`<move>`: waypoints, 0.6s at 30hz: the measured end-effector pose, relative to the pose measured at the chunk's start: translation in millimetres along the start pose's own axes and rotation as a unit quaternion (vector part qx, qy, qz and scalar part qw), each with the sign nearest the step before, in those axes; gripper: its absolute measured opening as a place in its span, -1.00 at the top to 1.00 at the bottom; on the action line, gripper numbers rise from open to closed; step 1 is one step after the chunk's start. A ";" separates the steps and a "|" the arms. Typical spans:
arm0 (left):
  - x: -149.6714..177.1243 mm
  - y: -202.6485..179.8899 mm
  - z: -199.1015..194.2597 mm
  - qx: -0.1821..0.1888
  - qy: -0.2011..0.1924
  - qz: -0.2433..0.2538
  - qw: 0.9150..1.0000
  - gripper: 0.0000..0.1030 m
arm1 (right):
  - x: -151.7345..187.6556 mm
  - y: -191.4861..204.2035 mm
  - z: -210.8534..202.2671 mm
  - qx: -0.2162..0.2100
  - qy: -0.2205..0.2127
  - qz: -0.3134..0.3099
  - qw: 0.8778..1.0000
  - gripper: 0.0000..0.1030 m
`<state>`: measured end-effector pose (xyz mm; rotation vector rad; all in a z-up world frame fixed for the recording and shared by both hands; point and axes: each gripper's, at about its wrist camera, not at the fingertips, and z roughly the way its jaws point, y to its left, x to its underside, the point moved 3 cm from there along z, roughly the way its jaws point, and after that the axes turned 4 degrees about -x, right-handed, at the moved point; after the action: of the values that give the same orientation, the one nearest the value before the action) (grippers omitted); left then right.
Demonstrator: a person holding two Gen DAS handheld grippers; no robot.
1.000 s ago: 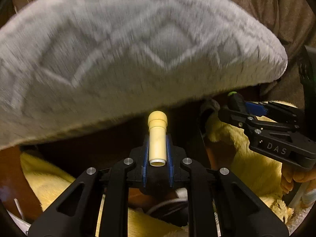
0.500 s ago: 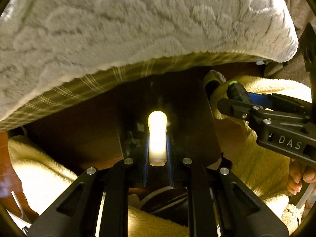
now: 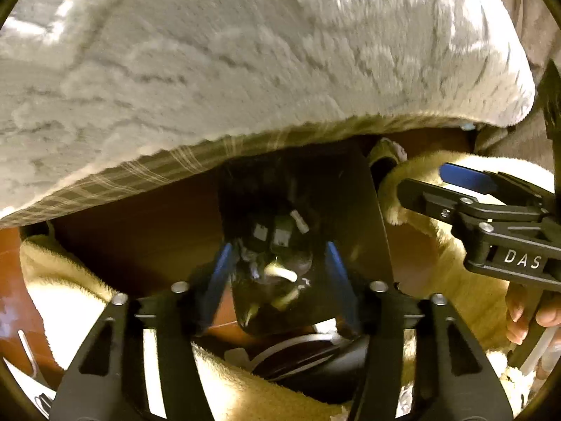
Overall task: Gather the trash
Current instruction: 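Lower both tools below the bed edge and open them over the bin, then grasp the blue wipe pack with the left tool while the right tool grasps the tape roll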
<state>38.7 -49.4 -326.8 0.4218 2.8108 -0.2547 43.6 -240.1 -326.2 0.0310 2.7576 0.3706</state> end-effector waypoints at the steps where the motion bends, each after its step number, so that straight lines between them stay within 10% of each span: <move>1: -1.4 2.5 -3.2 0.000 -0.006 -0.002 1.000 -0.22 | -1.7 -0.2 -5.6 0.003 -0.008 0.000 1.000 -0.73; 18: -76.5 31.2 -135.6 -0.071 -0.196 -0.002 0.978 -0.54 | -85.4 18.2 -138.1 0.057 -0.208 -0.066 0.974 -0.93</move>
<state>84.1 -10.9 -179.7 0.2952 2.4231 -0.1197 74.7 -263.0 -167.5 -0.0417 2.3474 0.1469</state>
